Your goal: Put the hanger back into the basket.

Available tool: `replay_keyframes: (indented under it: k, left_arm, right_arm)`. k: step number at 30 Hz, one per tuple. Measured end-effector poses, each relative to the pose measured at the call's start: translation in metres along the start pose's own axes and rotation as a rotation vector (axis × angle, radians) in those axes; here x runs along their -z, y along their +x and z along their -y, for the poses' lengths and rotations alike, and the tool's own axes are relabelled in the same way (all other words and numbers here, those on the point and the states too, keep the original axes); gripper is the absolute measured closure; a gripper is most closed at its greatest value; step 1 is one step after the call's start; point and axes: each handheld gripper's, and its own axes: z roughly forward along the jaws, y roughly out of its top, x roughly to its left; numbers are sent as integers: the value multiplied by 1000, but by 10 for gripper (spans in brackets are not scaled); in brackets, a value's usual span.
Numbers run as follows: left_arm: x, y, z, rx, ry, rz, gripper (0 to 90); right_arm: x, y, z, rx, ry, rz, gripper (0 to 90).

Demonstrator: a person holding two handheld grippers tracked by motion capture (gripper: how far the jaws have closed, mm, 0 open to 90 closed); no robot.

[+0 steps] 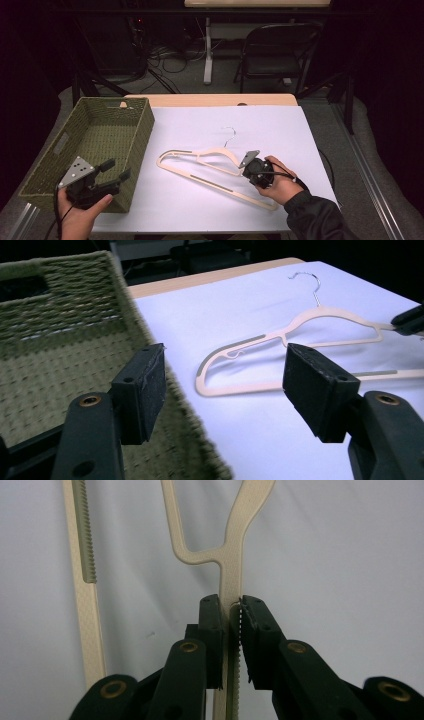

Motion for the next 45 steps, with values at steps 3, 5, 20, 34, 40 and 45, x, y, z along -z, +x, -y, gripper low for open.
replay_keyframes:
  k: [3, 5, 20, 34, 40, 45]
  left_arm:
    - [-7, -10, -4, -15, 2, 40, 338]
    - [-16, -21, -7, -33, 11, 77, 338]
    - [-106, -58, -28, -92, 171, 293, 337]
    - [-187, -66, -31, -119, 327, 428, 337]
    - [-209, -66, -29, -133, 391, 472, 337]
    - [-215, -70, -26, -155, 412, 480, 337]
  right_arm:
    - [5, 2, 7, 54, -12, 20, 802]
    - [11, 5, 13, 111, -26, 53, 802]
    - [22, 12, 30, 258, -79, 141, 801]
    - [18, 12, 35, 273, -77, 158, 800]
    - [17, 12, 35, 281, -87, 154, 800]
    - [17, 12, 35, 282, -83, 159, 800]
